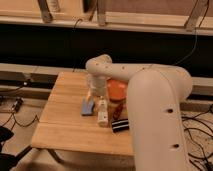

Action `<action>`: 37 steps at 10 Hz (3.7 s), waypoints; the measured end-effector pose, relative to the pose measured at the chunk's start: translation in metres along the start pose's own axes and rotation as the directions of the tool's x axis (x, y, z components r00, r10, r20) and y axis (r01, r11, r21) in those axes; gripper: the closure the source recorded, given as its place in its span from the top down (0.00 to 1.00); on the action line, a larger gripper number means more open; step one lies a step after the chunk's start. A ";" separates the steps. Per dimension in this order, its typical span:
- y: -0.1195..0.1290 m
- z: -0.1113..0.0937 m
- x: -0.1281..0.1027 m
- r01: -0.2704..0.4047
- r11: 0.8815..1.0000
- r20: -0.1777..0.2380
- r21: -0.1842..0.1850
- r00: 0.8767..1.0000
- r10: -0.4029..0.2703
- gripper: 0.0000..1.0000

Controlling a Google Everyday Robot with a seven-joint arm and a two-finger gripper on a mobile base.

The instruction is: Place the bottle in the ceramic bowl

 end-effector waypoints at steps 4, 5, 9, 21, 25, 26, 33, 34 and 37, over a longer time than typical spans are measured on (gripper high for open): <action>-0.032 0.026 -0.016 -0.065 0.997 -0.004 0.039 0.998 0.065 0.70; -0.041 0.032 -0.018 -0.092 0.995 -0.009 0.039 0.996 0.093 0.70; -0.046 0.049 -0.015 -0.144 0.990 -0.053 -0.003 0.988 0.143 0.58; -0.031 -0.047 -0.023 -0.060 0.993 0.162 -0.103 0.984 0.076 0.00; -0.054 -0.094 -0.054 -0.103 0.994 0.235 -0.028 0.966 0.107 0.00; -0.054 -0.094 -0.065 -0.115 0.993 0.231 -0.012 0.966 0.115 0.00; -0.105 -0.070 -0.141 -0.318 0.948 0.155 -0.016 0.936 0.317 0.00; -0.124 -0.072 -0.142 -0.357 0.934 0.155 -0.023 0.921 0.356 0.00; -0.133 -0.072 -0.142 -0.376 0.926 0.152 -0.023 0.915 0.375 0.07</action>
